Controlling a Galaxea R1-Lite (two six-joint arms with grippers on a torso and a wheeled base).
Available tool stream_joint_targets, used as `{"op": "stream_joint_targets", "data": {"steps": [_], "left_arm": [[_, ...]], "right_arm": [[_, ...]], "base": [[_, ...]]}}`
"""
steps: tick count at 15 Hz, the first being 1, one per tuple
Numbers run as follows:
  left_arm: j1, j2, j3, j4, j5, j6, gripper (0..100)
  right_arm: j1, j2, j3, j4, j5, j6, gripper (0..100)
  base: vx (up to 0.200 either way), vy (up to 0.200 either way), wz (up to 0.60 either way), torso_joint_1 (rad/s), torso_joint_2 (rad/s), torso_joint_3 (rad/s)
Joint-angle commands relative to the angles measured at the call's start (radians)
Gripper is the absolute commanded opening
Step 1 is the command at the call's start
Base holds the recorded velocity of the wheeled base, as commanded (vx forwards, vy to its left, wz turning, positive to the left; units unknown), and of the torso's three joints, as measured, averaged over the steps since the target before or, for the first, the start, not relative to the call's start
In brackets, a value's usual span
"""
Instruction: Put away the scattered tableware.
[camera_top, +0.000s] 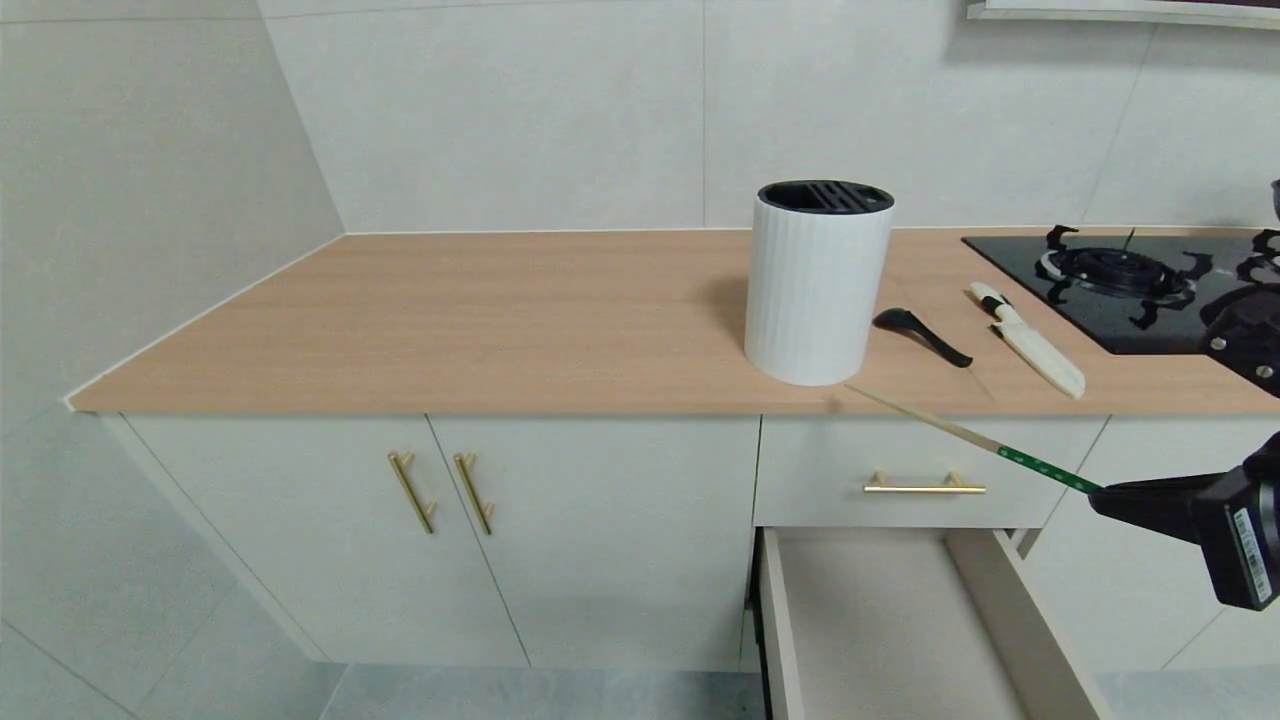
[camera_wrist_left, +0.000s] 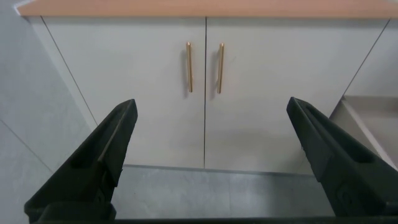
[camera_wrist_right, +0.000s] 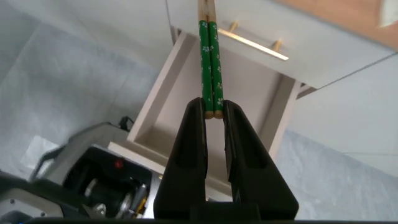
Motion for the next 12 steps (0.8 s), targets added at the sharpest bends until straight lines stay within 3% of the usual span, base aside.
{"op": "stream_joint_targets", "data": {"steps": [1,12], "left_arm": [[0.000,0.000,0.000,0.000,0.000,0.000,100],[0.000,0.000,0.000,-0.001,0.000,0.000,100]], "right_arm": [[0.004,0.007,0.003,-0.001,0.000,-0.001,0],[0.004,0.040,0.006,-0.001,0.000,-0.001,0]], "base": [[0.000,0.000,0.00,-0.183,0.46,0.256],[0.000,0.000,0.00,-0.182,0.47,0.286]]}}
